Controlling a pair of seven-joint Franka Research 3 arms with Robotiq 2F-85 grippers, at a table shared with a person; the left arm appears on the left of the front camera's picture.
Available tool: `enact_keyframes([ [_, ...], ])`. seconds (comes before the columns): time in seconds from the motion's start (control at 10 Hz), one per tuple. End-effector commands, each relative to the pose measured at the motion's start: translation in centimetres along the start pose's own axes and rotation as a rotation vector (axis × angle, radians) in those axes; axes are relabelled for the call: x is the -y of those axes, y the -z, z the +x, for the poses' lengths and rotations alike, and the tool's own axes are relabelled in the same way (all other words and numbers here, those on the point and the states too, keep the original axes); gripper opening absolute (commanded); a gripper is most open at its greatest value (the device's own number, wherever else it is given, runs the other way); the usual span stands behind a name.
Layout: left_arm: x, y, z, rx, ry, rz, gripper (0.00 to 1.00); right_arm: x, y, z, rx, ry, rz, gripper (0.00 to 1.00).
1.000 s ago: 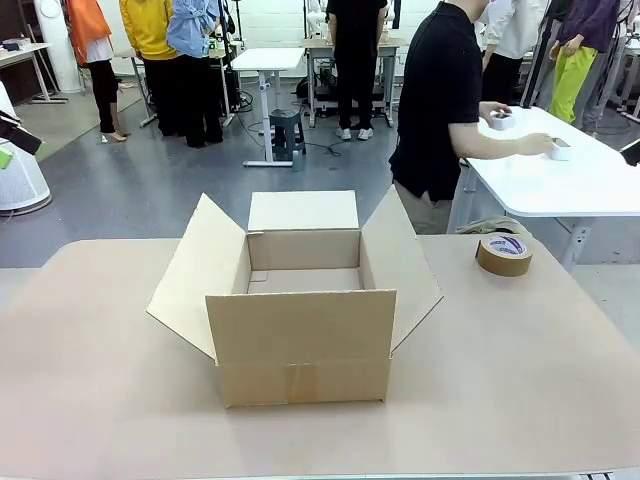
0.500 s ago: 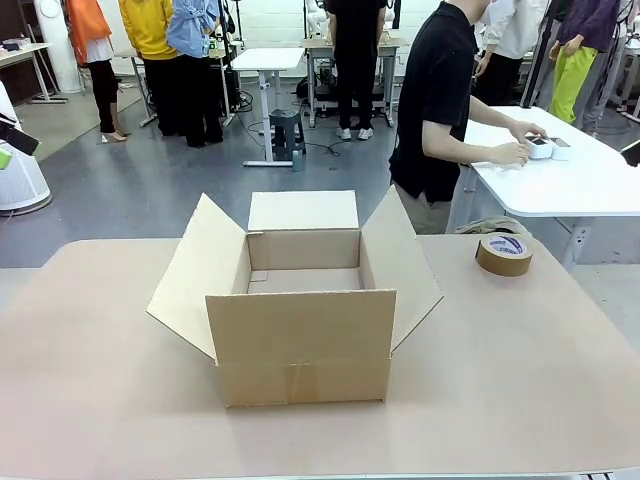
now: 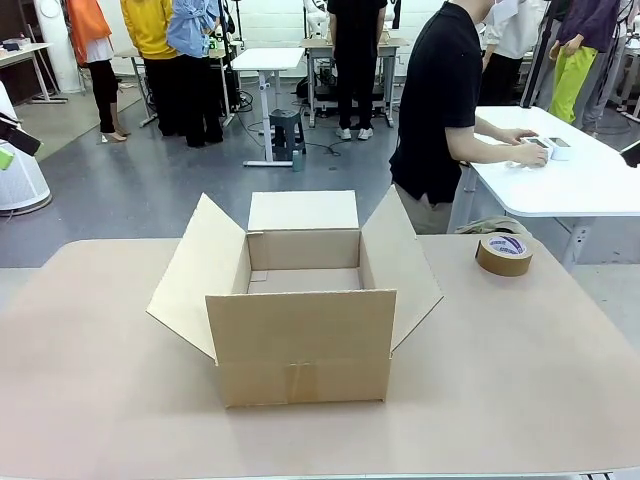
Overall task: Wrap the clocks to prevent damage.
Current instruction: Open the side flaps of the Package Box.
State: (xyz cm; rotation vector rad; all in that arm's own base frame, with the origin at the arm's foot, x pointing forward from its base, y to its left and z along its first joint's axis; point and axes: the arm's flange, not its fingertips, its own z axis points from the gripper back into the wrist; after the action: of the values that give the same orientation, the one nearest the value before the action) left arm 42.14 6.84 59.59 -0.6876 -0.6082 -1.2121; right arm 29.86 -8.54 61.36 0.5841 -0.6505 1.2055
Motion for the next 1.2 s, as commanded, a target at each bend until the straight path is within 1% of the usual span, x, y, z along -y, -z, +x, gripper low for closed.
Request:
enact_keyframes([
  [0.0, -0.46, -0.3, -0.08, 0.011, 0.022, -0.04, 1.0, 0.0, 0.0, 0.0, 0.0, 0.0, 0.0, 1.0],
  [0.1, -0.44, -0.57, -0.16, 0.015, 0.064, -0.044, 0.4, -0.16, -0.1, -0.05, -0.005, -0.03, -0.003, 0.44],
  [0.2, -0.42, -0.7, -0.05, 0.017, 0.064, -0.049, 0.4, -0.27, -0.13, -0.02, -0.002, -0.029, -0.002, 0.4],
  [0.3, -0.34, -0.7, -0.12, 0.013, 0.063, -0.048, 0.0, -0.46, -0.19, -0.06, -0.007, -0.034, -0.001, 0.0],
  [0.4, -0.4, -0.77, -0.16, 0.009, 0.061, -0.047, 0.38, -0.55, -0.22, -0.07, -0.008, -0.032, -0.002, 0.0],
  [0.5, -0.48, -0.83, -0.12, 0.007, 0.059, -0.048, 0.0, -0.61, -0.24, -0.04, -0.011, -0.027, -0.008, 0.0],
  [0.6, -0.38, -0.78, -0.21, 0.007, 0.058, -0.048, 0.0, -0.65, -0.29, -0.01, -0.013, -0.023, -0.008, 0.13],
  [0.7, -0.4, -0.82, -0.19, 0.003, 0.059, -0.047, 0.0, -0.67, -0.29, 0.01, -0.016, -0.02, -0.009, 0.03],
  [0.8, -0.45, -0.87, -0.11, -0.003, 0.061, -0.047, 0.0, -0.68, -0.32, 0.02, -0.019, -0.018, -0.009, 0.0],
  [1.1, -0.51, -1.1, -0.2, -0.018, 0.071, -0.043, 0.0, -0.64, -0.3, -0.06, -0.036, -0.02, -0.004, 0.0],
])
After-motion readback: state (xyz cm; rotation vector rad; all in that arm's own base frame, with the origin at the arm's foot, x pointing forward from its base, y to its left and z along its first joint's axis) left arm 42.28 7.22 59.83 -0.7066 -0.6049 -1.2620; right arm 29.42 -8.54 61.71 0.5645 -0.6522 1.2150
